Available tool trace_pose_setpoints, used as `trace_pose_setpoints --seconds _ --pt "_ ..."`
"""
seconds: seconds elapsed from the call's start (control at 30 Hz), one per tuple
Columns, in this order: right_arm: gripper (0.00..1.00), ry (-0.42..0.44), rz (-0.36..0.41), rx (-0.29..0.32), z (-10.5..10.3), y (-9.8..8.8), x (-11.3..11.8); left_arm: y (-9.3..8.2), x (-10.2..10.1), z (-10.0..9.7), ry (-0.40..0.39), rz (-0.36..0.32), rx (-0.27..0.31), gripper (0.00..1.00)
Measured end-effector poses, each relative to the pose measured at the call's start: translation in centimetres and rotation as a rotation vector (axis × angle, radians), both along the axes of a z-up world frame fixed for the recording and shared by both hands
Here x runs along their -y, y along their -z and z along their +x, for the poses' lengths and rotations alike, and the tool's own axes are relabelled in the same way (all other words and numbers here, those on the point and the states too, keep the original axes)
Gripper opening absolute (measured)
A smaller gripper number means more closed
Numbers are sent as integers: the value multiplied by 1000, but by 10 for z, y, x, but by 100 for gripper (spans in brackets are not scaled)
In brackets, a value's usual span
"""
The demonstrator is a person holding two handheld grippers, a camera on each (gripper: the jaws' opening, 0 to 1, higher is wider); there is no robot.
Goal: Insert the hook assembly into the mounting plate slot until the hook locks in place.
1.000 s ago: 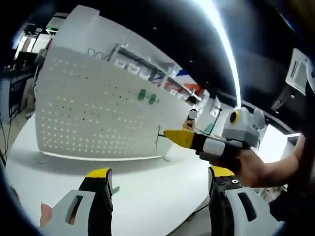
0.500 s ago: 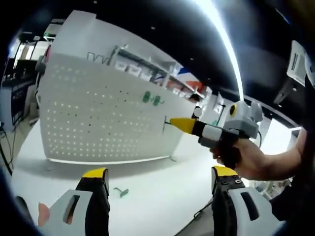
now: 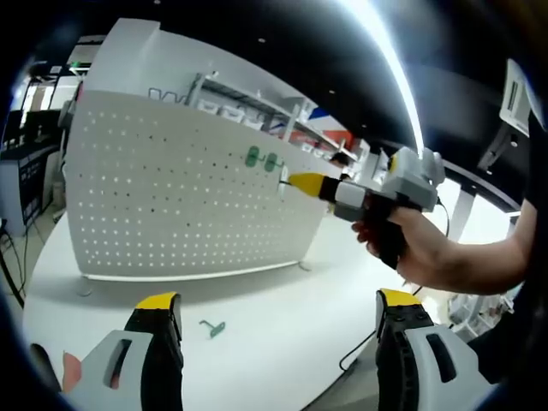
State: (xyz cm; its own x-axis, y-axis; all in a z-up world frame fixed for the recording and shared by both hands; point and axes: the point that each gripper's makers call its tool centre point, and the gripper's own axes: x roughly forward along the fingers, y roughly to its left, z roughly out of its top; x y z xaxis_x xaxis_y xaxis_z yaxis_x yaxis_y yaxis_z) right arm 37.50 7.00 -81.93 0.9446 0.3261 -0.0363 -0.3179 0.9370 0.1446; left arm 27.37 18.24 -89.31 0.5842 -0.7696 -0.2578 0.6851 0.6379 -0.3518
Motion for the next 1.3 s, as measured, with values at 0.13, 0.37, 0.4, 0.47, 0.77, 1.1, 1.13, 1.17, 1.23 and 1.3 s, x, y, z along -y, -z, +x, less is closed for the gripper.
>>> trace_pose_setpoints --seconds 0.13,0.37,0.4,0.47,0.77,1.1,1.13,1.17,1.23,1.3 --pt "0 34 -9 7 9 0 16 3 -1 3 -4 15 -3 96" --pt "0 100 -20 21 22 -2 41 6 -6 6 -21 22 -2 99" --pt "0 106 -24 25 24 -3 44 6 -6 6 -24 22 -1 99" --pt "0 116 -27 27 28 -3 49 7 -7 7 -28 30 0 99" --pt "0 176 -43 57 49 -12 75 6 -12 13 -37 38 6 99" --pt "0 240 -70 90 61 -17 96 7 -13 17 -50 48 6 97" --pt "0 250 -76 98 63 -19 100 9 -14 18 -53 53 2 97" --pt "0 255 -80 103 65 -20 102 9 -14 18 -55 51 0 97" --pt "0 264 -74 110 68 -24 106 9 -15 19 -63 41 -5 97" --pt "0 275 -77 116 74 -25 112 9 -16 20 -68 38 -9 96"
